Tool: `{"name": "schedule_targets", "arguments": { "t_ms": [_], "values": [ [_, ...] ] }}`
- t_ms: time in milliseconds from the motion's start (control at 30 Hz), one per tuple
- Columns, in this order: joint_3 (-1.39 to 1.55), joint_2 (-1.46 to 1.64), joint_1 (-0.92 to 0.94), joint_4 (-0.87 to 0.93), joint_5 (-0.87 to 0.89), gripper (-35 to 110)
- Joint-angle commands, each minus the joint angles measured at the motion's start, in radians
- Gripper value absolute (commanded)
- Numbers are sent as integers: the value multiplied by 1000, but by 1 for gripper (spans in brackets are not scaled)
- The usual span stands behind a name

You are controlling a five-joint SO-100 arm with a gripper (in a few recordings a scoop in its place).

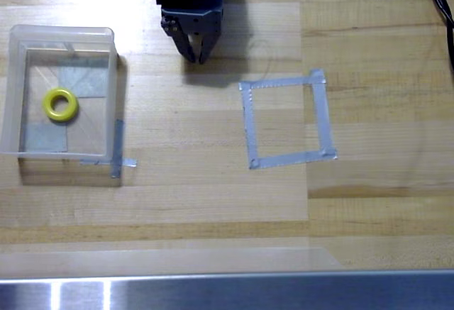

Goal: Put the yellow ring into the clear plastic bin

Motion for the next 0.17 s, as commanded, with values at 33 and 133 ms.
{"name": "schedule_targets", "arguments": {
  "t_ms": [33, 133],
  "values": [
    [-11, 9, 6, 6, 5, 3],
    [-11, 9, 6, 6, 5, 3]
  ]
}}
